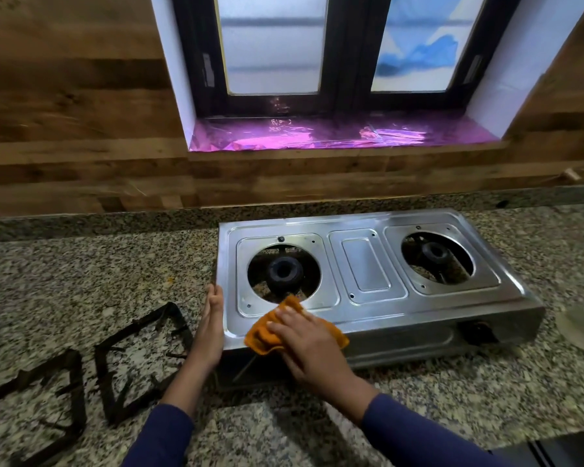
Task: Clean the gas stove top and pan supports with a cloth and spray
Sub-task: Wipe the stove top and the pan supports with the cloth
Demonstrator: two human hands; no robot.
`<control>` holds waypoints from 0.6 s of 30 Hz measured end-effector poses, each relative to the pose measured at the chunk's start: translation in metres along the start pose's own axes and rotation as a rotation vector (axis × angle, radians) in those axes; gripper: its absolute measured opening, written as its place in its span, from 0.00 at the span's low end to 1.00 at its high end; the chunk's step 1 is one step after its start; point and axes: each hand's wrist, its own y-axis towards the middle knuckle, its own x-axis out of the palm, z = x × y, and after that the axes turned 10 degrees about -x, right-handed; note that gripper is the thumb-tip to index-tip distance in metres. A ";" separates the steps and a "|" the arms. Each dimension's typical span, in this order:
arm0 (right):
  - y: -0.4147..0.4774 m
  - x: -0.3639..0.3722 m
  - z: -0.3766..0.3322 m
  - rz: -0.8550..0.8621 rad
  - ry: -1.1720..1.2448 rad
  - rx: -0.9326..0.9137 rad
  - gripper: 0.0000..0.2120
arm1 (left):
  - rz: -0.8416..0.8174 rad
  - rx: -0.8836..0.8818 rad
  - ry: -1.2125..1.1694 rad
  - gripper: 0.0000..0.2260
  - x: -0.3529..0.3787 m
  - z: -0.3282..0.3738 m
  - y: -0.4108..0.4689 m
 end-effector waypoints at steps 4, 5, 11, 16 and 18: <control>0.040 0.024 -0.034 -0.183 -0.009 -0.170 0.26 | -0.054 -0.038 0.027 0.57 -0.006 0.000 0.005; 0.046 0.027 -0.038 -0.222 -0.011 -0.211 0.27 | -0.084 -0.060 0.029 0.53 -0.008 0.003 0.004; 0.049 0.028 -0.023 -0.270 -0.055 -0.441 0.24 | -0.172 -0.164 -0.015 0.39 -0.024 0.010 -0.001; 0.014 0.007 0.000 -0.237 0.136 -0.319 0.22 | -0.052 -0.101 0.298 0.41 -0.022 -0.010 0.007; -0.007 -0.007 0.018 -0.180 0.190 -0.235 0.21 | -0.005 -0.103 0.344 0.40 -0.020 -0.016 0.003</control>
